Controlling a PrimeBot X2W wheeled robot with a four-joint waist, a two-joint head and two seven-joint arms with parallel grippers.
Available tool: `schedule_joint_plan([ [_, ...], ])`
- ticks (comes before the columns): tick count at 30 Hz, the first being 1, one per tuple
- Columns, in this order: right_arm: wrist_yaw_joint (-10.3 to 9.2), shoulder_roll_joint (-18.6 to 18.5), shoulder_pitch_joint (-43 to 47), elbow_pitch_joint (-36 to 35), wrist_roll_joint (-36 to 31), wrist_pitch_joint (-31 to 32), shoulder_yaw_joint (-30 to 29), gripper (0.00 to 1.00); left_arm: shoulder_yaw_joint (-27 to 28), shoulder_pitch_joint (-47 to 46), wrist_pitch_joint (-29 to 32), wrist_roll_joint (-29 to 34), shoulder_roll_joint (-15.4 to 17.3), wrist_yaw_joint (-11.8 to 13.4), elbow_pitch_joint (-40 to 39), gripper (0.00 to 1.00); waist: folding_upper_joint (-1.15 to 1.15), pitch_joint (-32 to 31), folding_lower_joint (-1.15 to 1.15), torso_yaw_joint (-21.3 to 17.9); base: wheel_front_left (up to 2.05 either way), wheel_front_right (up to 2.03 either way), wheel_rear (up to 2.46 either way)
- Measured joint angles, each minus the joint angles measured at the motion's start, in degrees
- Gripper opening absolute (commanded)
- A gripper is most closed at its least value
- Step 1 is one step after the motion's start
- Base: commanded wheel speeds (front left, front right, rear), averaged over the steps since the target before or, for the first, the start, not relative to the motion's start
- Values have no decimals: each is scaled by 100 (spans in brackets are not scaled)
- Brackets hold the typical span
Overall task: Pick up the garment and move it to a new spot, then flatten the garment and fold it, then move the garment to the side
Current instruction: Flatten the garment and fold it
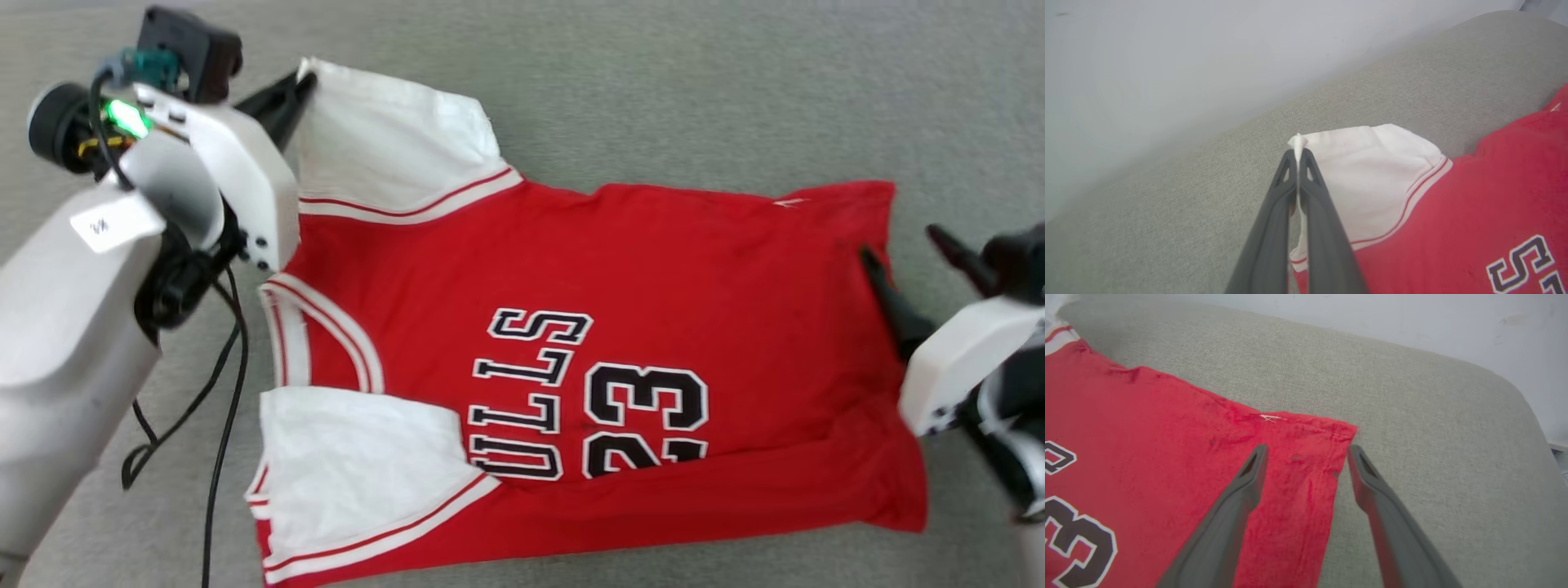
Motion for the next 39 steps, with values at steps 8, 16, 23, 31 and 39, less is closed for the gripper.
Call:
schedule_joint_plan([
  [8,1,-1085,-735,308,492,1426,261,100,73,625,-190,-85,255,375,-1176,0,0,74,1,437,0,0,0],
  [16,0,-1616,-1252,996,808,2197,460,100,91,915,-407,-55,324,626,-1853,0,0,359,2,740,0,0,0],
  [23,0,-1774,-1549,1455,703,2148,769,100,87,1001,-502,2,324,740,-2232,0,0,578,2,937,0,0,0],
  [31,-11,-1896,-1705,1860,805,1917,1190,32,124,1031,-587,35,363,800,-2305,0,0,644,1,1049,0,0,0],
  [39,0,-1689,-1705,2219,971,1367,1158,0,162,1237,-759,-65,341,864,-2100,0,0,371,2,998,0,0,0],
])
